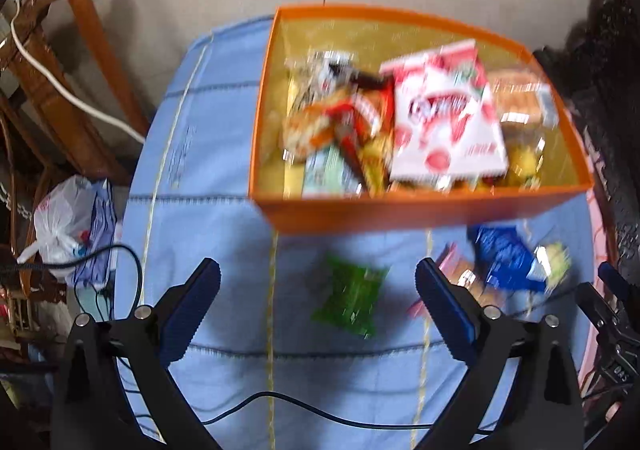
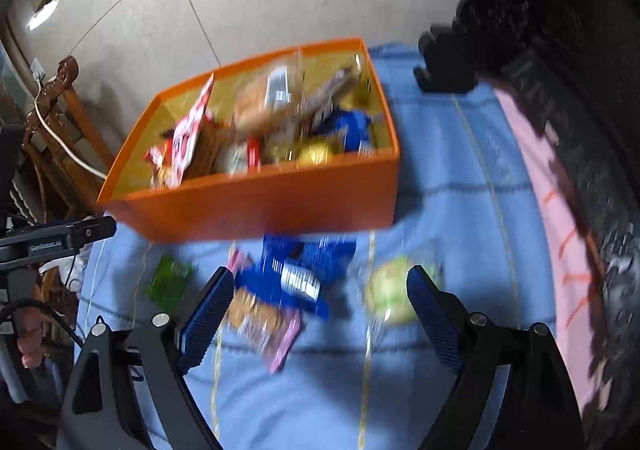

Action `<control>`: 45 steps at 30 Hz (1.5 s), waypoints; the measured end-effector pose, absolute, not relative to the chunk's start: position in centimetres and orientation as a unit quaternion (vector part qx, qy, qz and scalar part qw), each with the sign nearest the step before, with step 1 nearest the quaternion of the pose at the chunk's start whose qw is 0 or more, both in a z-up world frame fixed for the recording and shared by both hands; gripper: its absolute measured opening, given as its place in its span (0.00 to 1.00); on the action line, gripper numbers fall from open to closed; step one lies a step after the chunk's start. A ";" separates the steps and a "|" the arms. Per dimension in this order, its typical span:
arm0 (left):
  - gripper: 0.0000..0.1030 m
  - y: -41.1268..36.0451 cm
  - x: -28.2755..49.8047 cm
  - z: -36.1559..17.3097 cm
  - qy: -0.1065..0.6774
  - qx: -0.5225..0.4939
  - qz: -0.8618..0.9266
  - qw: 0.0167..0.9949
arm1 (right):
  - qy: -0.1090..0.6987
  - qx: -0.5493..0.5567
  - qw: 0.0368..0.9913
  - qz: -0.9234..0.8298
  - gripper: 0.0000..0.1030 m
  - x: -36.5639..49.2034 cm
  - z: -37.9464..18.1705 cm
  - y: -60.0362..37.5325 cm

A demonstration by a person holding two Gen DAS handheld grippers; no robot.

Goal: Organize snacks
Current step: 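Grasp the green snack packet with left tool while right grasps pink cookie bag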

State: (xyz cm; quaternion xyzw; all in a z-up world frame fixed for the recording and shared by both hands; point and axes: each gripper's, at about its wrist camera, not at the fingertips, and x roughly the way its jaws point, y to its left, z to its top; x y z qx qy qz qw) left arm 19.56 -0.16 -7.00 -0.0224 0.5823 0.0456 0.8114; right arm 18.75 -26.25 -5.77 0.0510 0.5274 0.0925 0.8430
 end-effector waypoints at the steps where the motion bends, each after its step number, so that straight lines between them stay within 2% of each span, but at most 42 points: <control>1: 0.93 -0.1 19.2 -7.5 0.586 -0.023 0.046 0.809 | 0.532 0.049 0.840 0.092 0.86 18.1 -6.2 -26.1; 17: 0.93 -2.3 19.0 -15.3 0.643 0.018 0.015 0.766 | 0.578 0.072 0.807 0.095 0.87 15.9 -9.2 -26.0; 19: 0.83 -2.3 19.4 -16.4 0.653 0.008 0.010 0.757 | 0.581 0.070 0.805 0.100 0.87 15.9 -9.4 -25.6; 20: 0.71 -2.4 19.5 -16.8 0.658 0.004 0.009 0.753 | 0.582 0.069 0.804 0.102 0.87 15.9 -9.5 -25.4; 25: 0.66 -2.4 19.5 -18.6 0.674 -0.001 0.010 0.739 | 0.592 0.071 0.794 0.115 0.87 15.9 -10.1 -24.9; 26: 0.62 -2.3 19.4 -18.6 0.670 -0.003 0.008 0.742 | 0.593 0.073 0.793 0.119 0.87 15.9 -10.2 -24.8; 27: 0.51 -2.3 19.3 -18.5 0.665 -0.003 0.005 0.746 | 0.595 0.076 0.791 0.122 0.87 15.9 -10.3 -24.7; 28: 0.46 -2.3 19.1 -18.3 0.659 -0.001 0.003 0.752 | 0.598 0.078 0.787 0.126 0.87 15.9 -10.5 -24.5; 29: 0.23 -2.2 18.9 -18.2 0.657 -0.001 -0.001 0.754 | 0.602 0.081 0.784 0.129 0.89 15.9 -10.8 -24.3; 30: 0.07 -2.1 18.8 -18.0 0.654 -0.007 -0.005 0.756 | 0.605 0.082 0.781 0.131 0.90 15.9 -11.0 -24.1; 33: 0.07 -1.3 18.0 -17.3 0.652 -0.034 -0.017 0.757 | 0.609 0.071 0.776 0.150 0.90 16.2 -11.7 -22.6; 44: 0.07 0.7 14.7 -17.9 0.661 -0.053 -0.004 0.749 | 0.596 -0.084 0.781 0.164 0.90 20.2 -15.2 -15.9; 45: 0.07 0.8 14.6 -17.9 0.661 -0.054 -0.004 0.749 | 0.608 -0.099 0.770 0.165 0.85 20.3 -15.8 -15.5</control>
